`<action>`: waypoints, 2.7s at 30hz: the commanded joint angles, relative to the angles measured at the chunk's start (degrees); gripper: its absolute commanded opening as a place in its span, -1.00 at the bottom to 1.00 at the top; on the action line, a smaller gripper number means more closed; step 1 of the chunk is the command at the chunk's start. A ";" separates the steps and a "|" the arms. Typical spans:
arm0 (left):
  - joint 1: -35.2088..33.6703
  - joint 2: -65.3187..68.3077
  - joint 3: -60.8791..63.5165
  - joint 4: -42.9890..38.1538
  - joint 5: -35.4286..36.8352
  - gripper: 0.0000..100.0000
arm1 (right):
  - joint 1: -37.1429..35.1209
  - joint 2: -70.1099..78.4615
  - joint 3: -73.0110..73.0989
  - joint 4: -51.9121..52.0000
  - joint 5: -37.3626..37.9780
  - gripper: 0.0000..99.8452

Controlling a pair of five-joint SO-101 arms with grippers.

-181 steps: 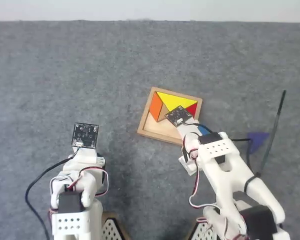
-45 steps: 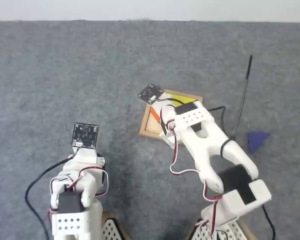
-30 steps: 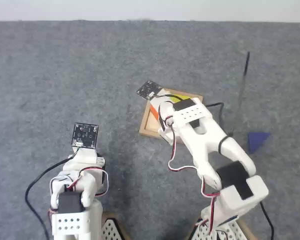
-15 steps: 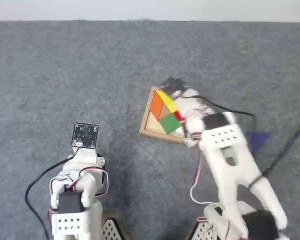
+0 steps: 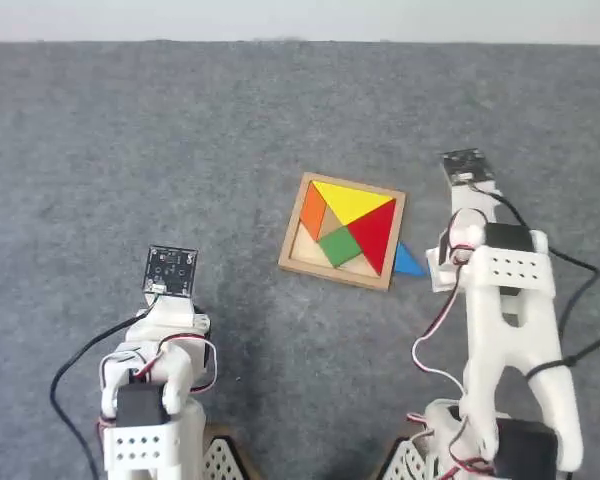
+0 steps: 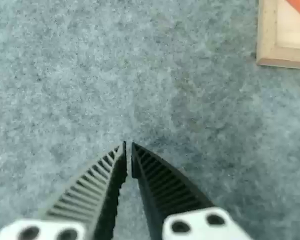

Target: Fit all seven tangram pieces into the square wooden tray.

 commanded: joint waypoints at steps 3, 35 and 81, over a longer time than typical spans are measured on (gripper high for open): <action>0.26 -0.97 -0.57 0.18 -0.09 -0.96 | 5.14 0.31 -2.55 0.92 -2.55 -0.53; 0.26 -0.97 -0.57 0.18 -0.09 -0.96 | 12.35 36.26 -32.35 5.41 -8.09 -0.46; 0.26 -0.97 -0.57 0.18 -0.09 -0.96 | 2.59 33.45 -38.86 13.23 3.69 -0.63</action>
